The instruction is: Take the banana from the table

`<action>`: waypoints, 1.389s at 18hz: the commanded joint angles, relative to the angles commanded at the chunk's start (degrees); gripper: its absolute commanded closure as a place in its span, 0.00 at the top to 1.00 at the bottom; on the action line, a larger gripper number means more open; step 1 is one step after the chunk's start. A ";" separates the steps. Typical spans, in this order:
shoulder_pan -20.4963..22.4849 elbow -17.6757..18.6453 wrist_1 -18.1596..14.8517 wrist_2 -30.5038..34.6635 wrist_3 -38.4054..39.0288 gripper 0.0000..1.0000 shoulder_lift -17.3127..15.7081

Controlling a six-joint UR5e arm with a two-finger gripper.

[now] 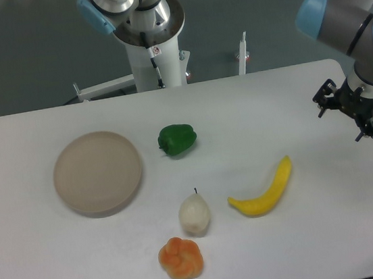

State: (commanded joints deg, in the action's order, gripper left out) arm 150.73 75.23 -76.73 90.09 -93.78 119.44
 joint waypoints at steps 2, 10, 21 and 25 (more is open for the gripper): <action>-0.09 0.26 0.35 0.09 0.09 1.00 0.00; -2.89 1.49 1.14 -4.39 11.85 1.00 -0.44; -10.02 6.41 13.71 -4.04 23.38 1.00 5.71; -10.63 6.68 13.71 -3.87 23.73 1.00 7.90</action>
State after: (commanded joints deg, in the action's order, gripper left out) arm 140.10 81.91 -63.02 86.22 -70.05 127.35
